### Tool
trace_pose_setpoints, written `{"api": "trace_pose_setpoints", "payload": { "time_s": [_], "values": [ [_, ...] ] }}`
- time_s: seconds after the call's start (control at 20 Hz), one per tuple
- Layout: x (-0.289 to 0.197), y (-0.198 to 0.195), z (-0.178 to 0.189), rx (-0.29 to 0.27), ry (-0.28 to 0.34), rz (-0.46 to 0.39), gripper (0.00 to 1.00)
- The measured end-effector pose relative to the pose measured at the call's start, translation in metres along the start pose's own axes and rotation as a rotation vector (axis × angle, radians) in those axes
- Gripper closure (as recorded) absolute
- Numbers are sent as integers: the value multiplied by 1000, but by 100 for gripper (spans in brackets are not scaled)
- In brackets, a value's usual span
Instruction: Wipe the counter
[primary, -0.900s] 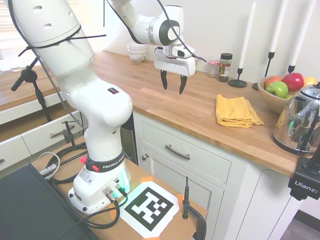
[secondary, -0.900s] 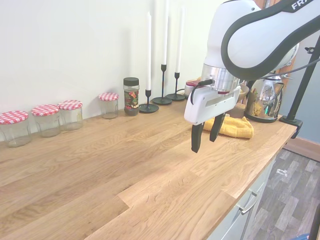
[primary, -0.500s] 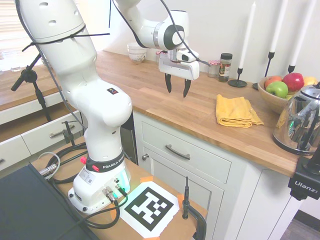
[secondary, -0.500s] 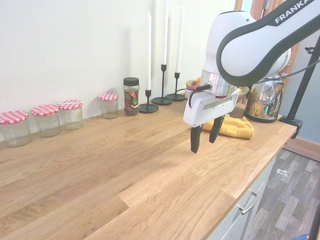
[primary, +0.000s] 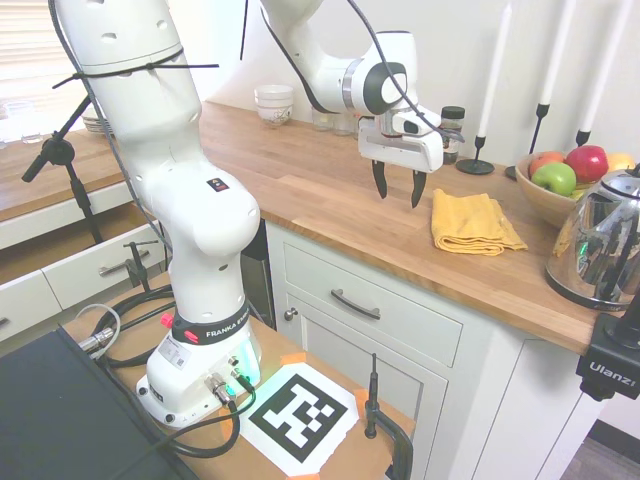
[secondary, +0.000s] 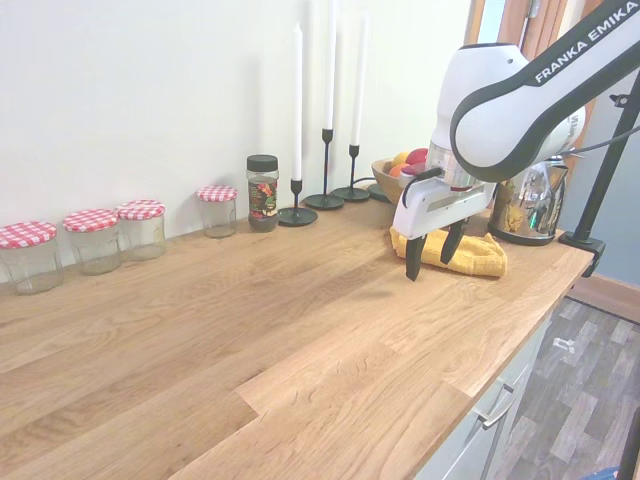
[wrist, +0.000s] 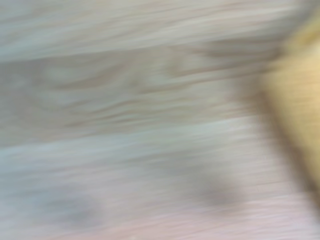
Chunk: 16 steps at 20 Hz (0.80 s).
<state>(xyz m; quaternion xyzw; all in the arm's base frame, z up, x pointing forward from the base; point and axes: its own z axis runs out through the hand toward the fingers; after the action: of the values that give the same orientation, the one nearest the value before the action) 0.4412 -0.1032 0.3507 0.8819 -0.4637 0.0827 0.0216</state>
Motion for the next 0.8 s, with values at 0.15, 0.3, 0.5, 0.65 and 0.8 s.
{"api": "trace_pose_setpoints", "payload": {
  "time_s": [0.15, 0.3, 0.5, 0.65, 0.8],
  "values": [
    [27, 20, 0, -2, 9, 43, 0],
    [53, 41, -5, -1, 27, 72, 0],
    [77, 63, -11, 0, 54, 92, 0],
    [91, 74, -10, 4, 67, 96, 0],
    [102, 80, -3, 11, 77, 95, 0]
  ]
}}
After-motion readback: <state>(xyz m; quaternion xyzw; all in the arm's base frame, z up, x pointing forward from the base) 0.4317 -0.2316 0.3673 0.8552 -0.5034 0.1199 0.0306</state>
